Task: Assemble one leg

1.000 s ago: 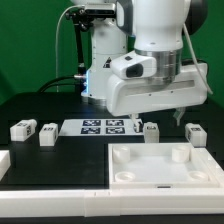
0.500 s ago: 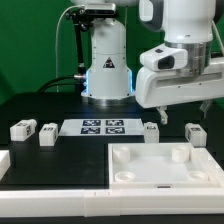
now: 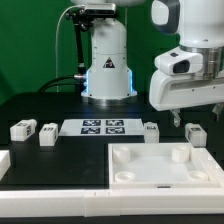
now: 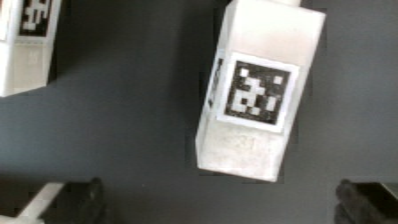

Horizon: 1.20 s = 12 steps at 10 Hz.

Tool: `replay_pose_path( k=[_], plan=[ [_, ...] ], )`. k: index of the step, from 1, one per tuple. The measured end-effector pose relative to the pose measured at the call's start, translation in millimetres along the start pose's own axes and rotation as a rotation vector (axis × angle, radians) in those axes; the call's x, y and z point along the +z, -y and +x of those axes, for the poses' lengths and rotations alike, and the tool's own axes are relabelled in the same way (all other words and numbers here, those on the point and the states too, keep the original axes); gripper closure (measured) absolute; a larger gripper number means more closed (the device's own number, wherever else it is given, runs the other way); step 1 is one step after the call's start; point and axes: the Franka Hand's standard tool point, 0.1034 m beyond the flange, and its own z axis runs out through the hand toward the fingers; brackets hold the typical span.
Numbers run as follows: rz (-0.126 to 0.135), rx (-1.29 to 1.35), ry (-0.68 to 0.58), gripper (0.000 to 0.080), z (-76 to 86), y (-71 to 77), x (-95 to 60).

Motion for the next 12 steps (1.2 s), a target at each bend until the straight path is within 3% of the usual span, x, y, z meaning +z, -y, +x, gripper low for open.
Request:
replay_pose_path(
  k=[4,7,10,12],
  plan=[
    [-0.021,0.009,0.362,0.0150,-2.9,-2.1,-0.2],
    [-0.043,0.041,0.679,0.0150,-15.2,-0.3,5.7],
    [-0.064,0.084,0.704,0.0150,-12.6,6.8,16.5],
    [-0.062,0.084,0.710,0.0150,-14.4,8.6,26.9]
  ],
)
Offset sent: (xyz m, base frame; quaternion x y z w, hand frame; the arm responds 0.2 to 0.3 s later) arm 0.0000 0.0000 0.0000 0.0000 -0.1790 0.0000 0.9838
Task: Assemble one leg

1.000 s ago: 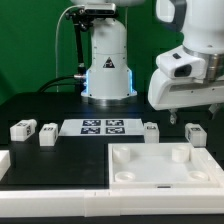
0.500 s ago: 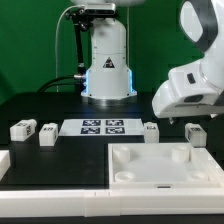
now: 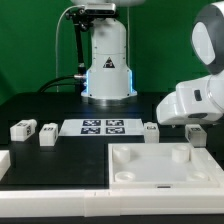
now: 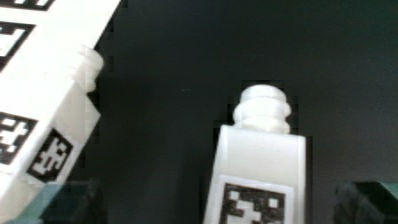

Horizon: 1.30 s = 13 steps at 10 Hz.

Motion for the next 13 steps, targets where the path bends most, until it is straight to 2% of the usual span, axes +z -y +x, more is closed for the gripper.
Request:
replay_pose_path(
  k=[2,6,7,8,9,10,13],
  plan=[
    [0.001,-0.004,-0.006,0.0150,6.1,3.9,8.6],
    [-0.003,-0.013,-0.017,0.0150,9.0,9.6,13.6],
    [-0.003,-0.014,-0.017,0.0313,9.0,9.6,13.6],
    [-0.003,-0.015,-0.017,0.0313,9.1,9.4,13.8],
    [-0.003,-0.016,-0.017,0.0452,9.1,9.4,13.9],
    [-0.004,-0.016,-0.016,0.0515,9.0,9.6,13.9],
    [-0.004,-0.016,-0.016,0.0515,9.0,9.8,14.0]
  ],
)
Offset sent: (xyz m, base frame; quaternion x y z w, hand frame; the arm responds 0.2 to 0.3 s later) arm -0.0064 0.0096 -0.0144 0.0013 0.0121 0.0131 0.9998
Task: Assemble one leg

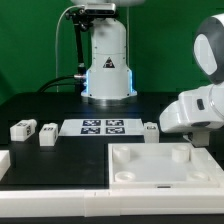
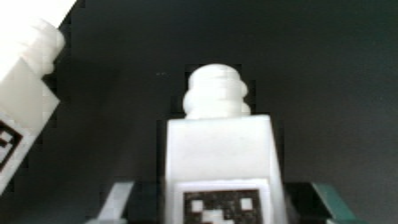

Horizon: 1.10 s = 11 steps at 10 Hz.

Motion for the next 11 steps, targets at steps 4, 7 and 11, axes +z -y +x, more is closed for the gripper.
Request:
replay_pose_path(
  k=[4,7,11],
  plan=[
    [0.004,-0.049,0.009,0.0515,-14.9,-17.1,-20.7],
    [-0.004,-0.070,0.025,0.0514,-42.4,-34.7,-54.4],
    [0.009,-0.112,-0.038,0.0513,-42.1,-55.6,-69.9]
  ],
)
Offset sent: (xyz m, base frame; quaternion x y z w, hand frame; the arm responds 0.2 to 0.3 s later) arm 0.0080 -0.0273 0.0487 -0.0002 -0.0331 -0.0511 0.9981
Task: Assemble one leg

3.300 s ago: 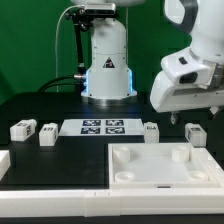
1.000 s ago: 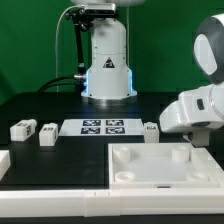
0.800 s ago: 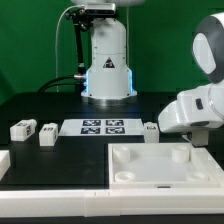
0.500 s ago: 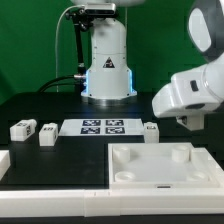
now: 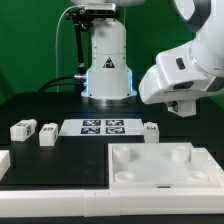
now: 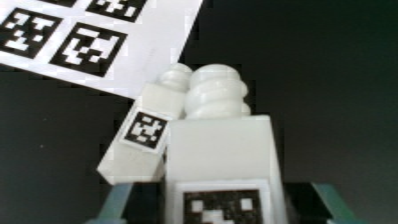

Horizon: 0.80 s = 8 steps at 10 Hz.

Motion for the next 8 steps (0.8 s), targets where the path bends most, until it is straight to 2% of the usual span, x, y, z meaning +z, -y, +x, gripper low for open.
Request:
replay_pose_path(
  k=[1,2,3,6,7,8],
  plan=[
    [0.001,0.001,-0.044,0.0513,5.7,-0.3,-2.8],
    [-0.002,0.005,-0.173,0.0512,14.1,-1.3,-9.1],
    [-0.008,0.007,-0.233,0.0512,9.4,-1.7,-7.6],
    [-0.020,0.009,-0.548,0.0512,16.6,-2.3,-13.7],
    [-0.021,0.007,-0.709,0.0512,20.8,-2.0,-18.5],
    [-0.032,-0.014,-0.789,0.0512,18.0,-5.9,-18.4]
  ],
)
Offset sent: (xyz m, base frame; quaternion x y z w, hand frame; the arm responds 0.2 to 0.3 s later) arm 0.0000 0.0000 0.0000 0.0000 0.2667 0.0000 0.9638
